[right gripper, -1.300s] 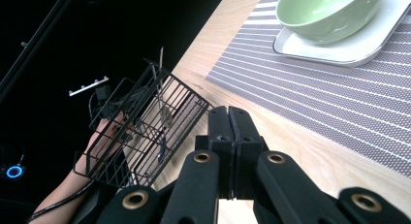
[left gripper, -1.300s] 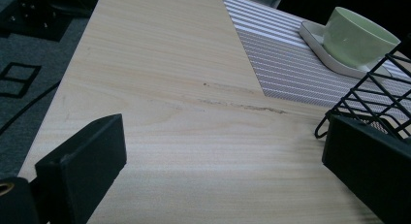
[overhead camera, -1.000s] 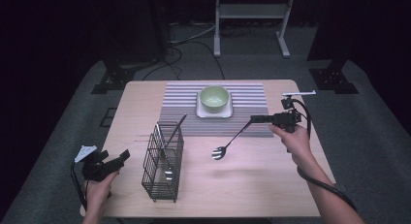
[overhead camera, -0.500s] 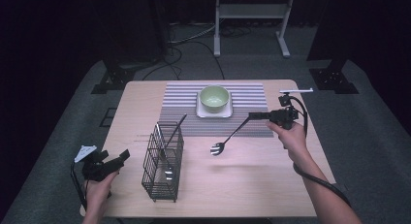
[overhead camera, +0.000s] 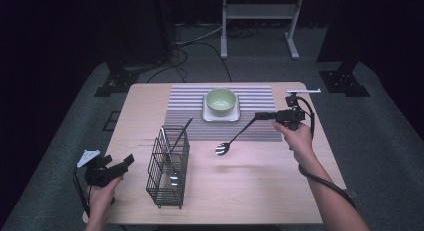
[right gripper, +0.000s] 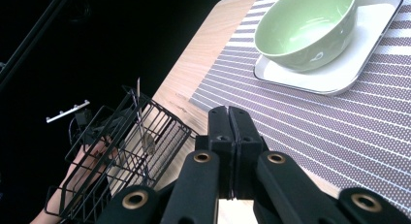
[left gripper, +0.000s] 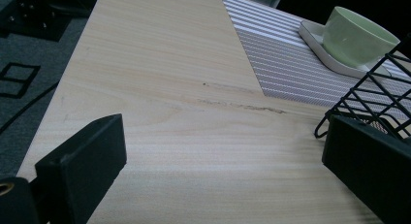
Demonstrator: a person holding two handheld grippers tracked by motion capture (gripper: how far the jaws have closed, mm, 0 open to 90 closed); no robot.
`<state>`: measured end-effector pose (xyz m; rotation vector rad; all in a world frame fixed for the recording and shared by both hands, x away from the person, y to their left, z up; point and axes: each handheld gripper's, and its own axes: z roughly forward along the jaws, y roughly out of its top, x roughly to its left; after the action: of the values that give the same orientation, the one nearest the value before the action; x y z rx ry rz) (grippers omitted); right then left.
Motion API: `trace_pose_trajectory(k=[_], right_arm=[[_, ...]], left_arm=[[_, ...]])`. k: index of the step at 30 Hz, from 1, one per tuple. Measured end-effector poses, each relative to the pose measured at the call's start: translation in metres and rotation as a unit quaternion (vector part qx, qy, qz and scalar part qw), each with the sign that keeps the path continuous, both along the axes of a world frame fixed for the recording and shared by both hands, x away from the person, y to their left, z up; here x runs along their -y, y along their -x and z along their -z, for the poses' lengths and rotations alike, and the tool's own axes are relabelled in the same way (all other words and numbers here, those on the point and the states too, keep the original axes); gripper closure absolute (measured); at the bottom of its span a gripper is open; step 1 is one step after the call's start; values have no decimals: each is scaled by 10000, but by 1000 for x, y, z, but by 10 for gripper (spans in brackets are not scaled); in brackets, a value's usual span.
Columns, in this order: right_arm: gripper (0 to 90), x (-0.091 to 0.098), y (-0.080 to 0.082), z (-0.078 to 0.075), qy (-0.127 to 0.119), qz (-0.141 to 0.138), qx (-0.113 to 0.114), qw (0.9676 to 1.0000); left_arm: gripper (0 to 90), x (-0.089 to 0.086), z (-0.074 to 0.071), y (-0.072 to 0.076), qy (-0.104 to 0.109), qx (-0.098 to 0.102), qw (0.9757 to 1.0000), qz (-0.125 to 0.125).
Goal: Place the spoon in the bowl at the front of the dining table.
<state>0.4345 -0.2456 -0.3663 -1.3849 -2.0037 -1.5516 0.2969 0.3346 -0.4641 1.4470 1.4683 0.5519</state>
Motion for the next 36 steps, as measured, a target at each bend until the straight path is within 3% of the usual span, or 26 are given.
trace_pose_trajectory(k=[36], right_arm=[[892,-6,-30,-14,69,426,58,9991]], left_arm=[[9,-1,0,0,12,4,10000,1]])
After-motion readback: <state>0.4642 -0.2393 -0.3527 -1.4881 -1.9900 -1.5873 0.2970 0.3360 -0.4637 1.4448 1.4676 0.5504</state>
